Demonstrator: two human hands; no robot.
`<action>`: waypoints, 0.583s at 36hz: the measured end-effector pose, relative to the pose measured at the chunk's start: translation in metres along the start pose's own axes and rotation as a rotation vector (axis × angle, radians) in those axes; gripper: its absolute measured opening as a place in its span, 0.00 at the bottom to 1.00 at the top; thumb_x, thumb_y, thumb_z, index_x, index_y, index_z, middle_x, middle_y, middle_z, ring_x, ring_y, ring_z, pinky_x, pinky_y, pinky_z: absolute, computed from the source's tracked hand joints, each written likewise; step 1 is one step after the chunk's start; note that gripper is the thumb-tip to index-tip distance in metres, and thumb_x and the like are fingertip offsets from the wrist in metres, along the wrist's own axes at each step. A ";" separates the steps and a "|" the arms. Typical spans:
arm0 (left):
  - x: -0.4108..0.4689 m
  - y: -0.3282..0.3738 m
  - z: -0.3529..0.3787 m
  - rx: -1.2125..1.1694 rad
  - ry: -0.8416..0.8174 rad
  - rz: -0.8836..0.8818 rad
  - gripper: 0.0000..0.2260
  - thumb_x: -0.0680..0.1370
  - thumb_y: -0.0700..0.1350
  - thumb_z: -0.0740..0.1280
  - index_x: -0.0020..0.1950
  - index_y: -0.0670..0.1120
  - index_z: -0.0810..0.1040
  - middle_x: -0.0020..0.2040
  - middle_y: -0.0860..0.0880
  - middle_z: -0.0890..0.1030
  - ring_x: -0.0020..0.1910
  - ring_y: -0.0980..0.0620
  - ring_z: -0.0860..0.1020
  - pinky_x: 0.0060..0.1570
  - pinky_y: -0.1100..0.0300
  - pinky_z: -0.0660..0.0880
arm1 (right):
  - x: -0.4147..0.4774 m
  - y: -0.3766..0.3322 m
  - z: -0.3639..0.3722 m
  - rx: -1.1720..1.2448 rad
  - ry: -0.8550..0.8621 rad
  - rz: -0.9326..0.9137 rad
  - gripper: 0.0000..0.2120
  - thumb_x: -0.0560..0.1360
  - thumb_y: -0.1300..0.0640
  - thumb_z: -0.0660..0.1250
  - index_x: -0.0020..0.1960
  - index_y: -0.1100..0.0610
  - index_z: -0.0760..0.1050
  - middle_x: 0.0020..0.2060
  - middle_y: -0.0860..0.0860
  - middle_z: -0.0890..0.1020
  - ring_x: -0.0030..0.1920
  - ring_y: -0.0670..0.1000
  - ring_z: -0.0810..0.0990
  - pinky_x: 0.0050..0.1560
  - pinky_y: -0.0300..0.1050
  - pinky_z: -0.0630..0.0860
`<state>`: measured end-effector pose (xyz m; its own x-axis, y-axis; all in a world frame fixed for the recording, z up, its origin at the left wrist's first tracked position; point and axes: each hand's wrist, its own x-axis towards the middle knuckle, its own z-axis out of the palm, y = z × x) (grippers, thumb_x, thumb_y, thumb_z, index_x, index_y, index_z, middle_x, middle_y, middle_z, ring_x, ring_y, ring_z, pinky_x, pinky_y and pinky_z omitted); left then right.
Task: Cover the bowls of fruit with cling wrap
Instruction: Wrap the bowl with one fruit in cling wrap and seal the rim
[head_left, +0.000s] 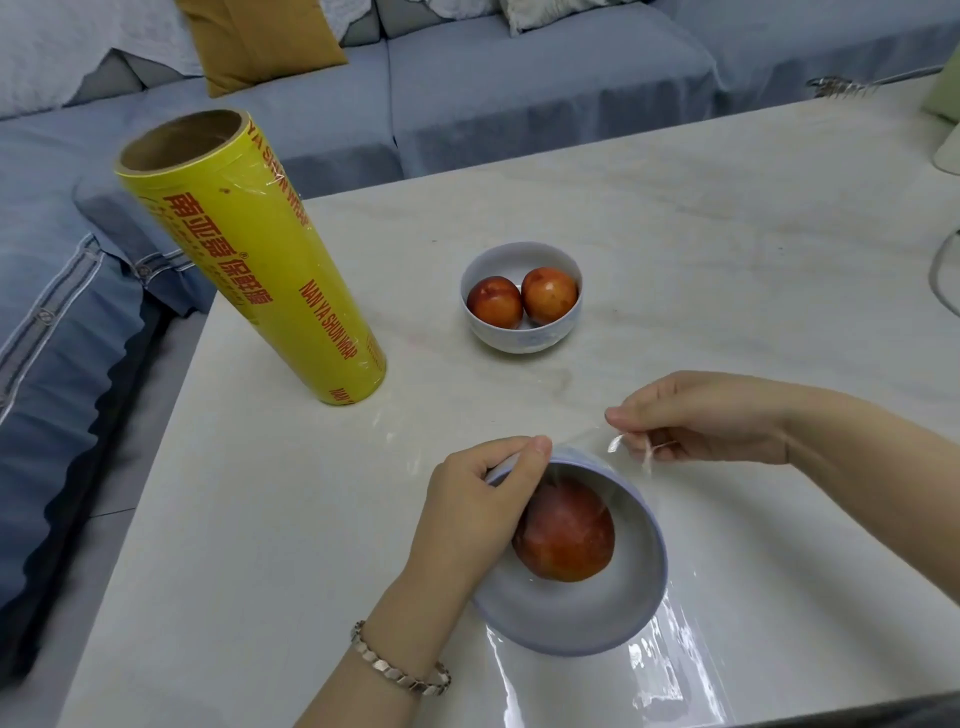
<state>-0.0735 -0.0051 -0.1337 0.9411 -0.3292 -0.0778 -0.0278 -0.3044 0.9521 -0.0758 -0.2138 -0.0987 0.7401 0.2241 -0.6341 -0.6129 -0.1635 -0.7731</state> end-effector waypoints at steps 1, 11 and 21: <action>0.000 0.000 0.000 -0.003 0.002 0.002 0.14 0.76 0.47 0.66 0.31 0.56 0.81 0.34 0.60 0.82 0.38 0.64 0.78 0.40 0.71 0.72 | 0.001 0.003 0.001 0.056 0.010 -0.052 0.11 0.61 0.49 0.69 0.33 0.57 0.76 0.32 0.50 0.78 0.37 0.47 0.73 0.43 0.39 0.70; 0.002 -0.001 -0.002 0.014 -0.001 0.016 0.12 0.76 0.46 0.66 0.36 0.61 0.81 0.38 0.65 0.83 0.44 0.66 0.80 0.43 0.75 0.72 | 0.020 0.040 0.040 0.757 -0.045 -0.436 0.15 0.54 0.54 0.80 0.35 0.56 0.78 0.42 0.55 0.84 0.49 0.52 0.83 0.44 0.42 0.80; -0.002 -0.011 -0.006 0.017 0.021 0.108 0.16 0.69 0.62 0.60 0.39 0.55 0.82 0.41 0.54 0.83 0.43 0.57 0.80 0.42 0.70 0.75 | 0.025 0.020 0.062 0.561 0.453 -0.232 0.02 0.67 0.65 0.72 0.37 0.60 0.80 0.27 0.51 0.83 0.28 0.46 0.81 0.30 0.36 0.78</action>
<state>-0.0734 0.0039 -0.1420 0.9393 -0.3417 0.0314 -0.1349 -0.2836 0.9494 -0.0872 -0.1516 -0.1290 0.8343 -0.2430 -0.4948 -0.3874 0.3802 -0.8399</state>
